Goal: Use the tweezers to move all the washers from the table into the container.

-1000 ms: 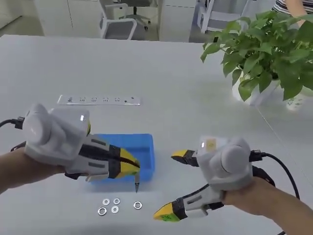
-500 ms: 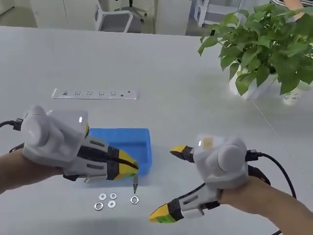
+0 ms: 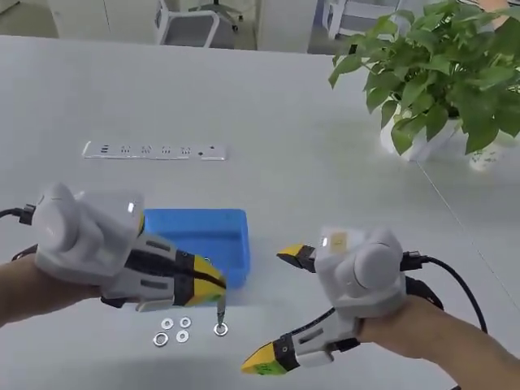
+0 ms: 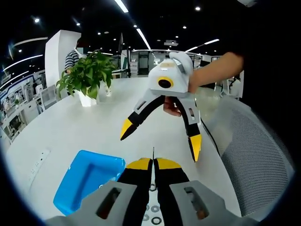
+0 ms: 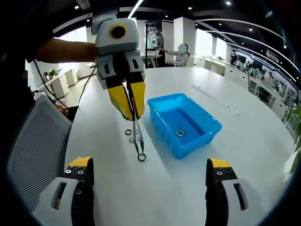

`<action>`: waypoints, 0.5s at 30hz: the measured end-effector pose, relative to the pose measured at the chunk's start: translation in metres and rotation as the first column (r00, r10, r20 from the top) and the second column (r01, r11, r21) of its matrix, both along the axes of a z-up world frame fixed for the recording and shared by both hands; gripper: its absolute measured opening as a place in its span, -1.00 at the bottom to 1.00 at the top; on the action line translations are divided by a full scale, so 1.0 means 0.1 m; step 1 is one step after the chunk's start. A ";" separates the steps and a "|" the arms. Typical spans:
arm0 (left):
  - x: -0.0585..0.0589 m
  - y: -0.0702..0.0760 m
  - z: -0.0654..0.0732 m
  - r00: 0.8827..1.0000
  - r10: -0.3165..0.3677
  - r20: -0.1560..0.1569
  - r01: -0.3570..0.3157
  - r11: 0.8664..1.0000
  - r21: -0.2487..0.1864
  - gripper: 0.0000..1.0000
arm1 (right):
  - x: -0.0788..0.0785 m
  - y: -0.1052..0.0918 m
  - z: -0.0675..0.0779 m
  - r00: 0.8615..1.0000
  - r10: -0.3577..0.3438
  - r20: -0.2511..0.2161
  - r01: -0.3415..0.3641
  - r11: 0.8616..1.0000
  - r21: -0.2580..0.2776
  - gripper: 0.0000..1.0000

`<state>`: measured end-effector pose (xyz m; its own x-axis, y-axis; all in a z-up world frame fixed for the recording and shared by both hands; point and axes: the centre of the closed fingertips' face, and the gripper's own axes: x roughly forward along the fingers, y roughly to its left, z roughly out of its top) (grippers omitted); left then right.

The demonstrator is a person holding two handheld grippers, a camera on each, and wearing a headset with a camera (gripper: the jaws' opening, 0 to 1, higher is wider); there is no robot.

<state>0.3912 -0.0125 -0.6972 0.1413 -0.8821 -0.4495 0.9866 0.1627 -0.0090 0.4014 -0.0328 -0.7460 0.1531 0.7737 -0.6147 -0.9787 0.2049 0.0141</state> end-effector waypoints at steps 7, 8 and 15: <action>-0.03 -0.05 -0.07 1.000 -0.010 -0.012 0.010 1.000 0.005 -0.88 | -0.02 -0.03 -0.03 1.000 0.001 -0.006 -0.001 1.000 -0.006 0.98; -0.03 -0.05 -0.07 1.000 -0.012 -0.014 0.012 1.000 0.007 -0.88 | -0.02 -0.04 -0.04 1.000 0.000 -0.008 0.000 1.000 -0.009 0.97; -0.04 -0.06 -0.09 1.000 -0.009 -0.017 0.009 1.000 0.006 -0.88 | -0.03 -0.06 -0.07 1.000 0.002 -0.012 -0.002 1.000 -0.015 0.96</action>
<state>0.3876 -0.0185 -0.7067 0.1257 -0.8805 -0.4570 0.9878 0.1539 -0.0248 0.3983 -0.0389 -0.7527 0.1437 0.7648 -0.6280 -0.9790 0.2028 0.0229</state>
